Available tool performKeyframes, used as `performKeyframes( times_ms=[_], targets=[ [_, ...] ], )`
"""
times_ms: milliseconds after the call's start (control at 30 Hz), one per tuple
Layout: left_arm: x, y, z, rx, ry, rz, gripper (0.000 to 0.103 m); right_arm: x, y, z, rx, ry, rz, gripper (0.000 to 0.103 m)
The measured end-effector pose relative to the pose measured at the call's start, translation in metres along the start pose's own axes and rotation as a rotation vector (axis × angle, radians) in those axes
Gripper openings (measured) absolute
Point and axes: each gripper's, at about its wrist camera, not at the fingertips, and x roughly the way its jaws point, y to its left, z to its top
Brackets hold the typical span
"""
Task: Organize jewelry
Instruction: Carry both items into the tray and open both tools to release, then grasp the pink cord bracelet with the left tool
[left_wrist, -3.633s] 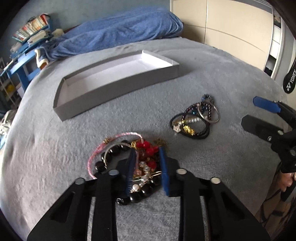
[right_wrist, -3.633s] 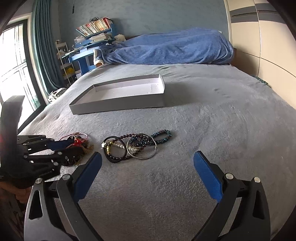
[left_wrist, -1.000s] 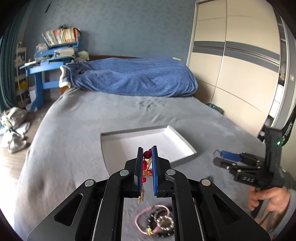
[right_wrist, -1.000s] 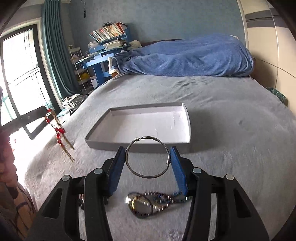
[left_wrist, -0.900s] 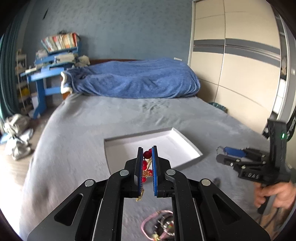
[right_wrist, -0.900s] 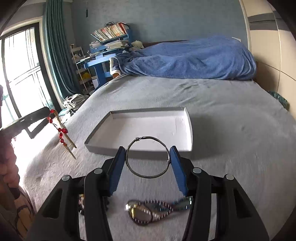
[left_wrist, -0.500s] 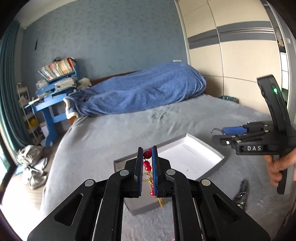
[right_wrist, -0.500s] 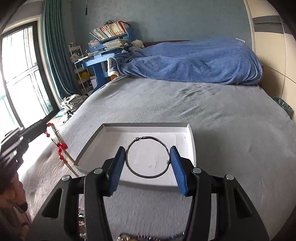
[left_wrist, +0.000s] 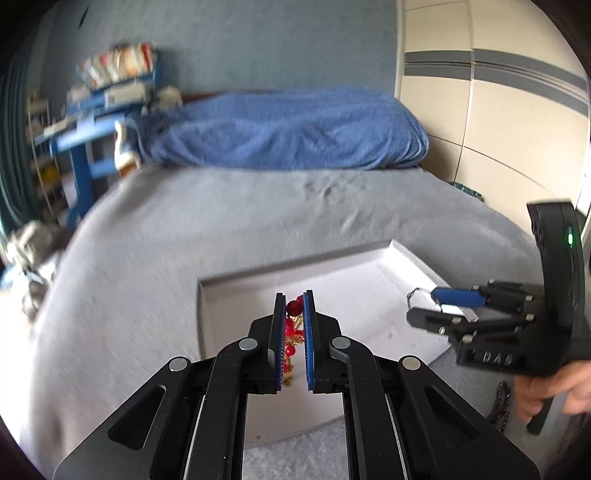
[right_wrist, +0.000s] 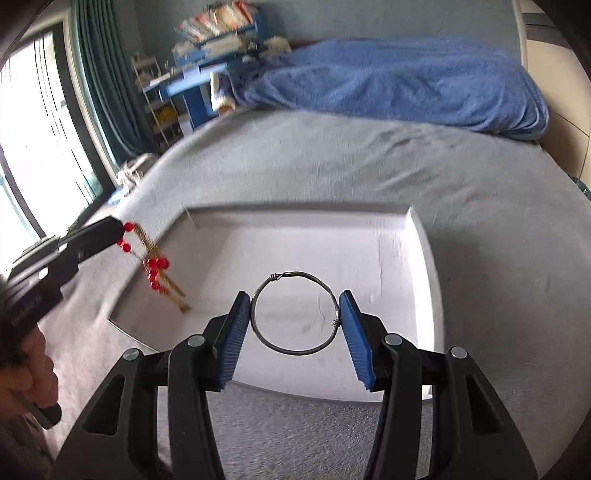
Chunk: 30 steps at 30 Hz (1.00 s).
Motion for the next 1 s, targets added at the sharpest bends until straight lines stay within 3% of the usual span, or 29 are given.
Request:
performKeyframes(
  times_ms=[133,333,400,433,500,600,767,900,1000],
  targets=[
    [0.016,0.010,-0.011,-0.058,0.068,-0.023,0.010,0.020,-0.002,-0.007,-0.010,0.055,-0.012,0.050],
    [0.032,0.013,-0.031,-0.067,0.182,-0.018,0.010,0.037,-0.003,-0.018,-0.042,0.114,-0.052,0.050],
    [0.035,0.010,-0.037,-0.057,0.210,-0.009,0.019,0.037,-0.006,-0.019,-0.034,0.112,-0.052,0.052],
    [0.033,0.011,-0.040,-0.066,0.211,-0.011,0.022,0.036,-0.008,-0.020,-0.023,0.113,-0.053,0.053],
    [0.027,0.014,-0.043,-0.086,0.211,-0.010,0.041,0.034,-0.012,-0.021,-0.012,0.106,-0.052,0.062],
    [0.006,0.019,-0.048,-0.107,0.191,0.014,0.058,0.024,-0.018,-0.021,0.002,0.081,-0.044,0.064],
    [-0.029,0.025,-0.055,-0.124,0.161,0.042,0.066,-0.005,-0.027,-0.021,0.044,0.017,-0.045,0.067],
    [-0.057,0.034,-0.073,-0.219,0.160,0.023,0.066,-0.026,-0.034,-0.026,0.073,-0.017,-0.063,0.068],
    [-0.072,0.027,-0.083,-0.194,0.154,0.040,0.066,-0.039,-0.040,-0.034,0.101,-0.031,-0.075,0.068]
  ],
)
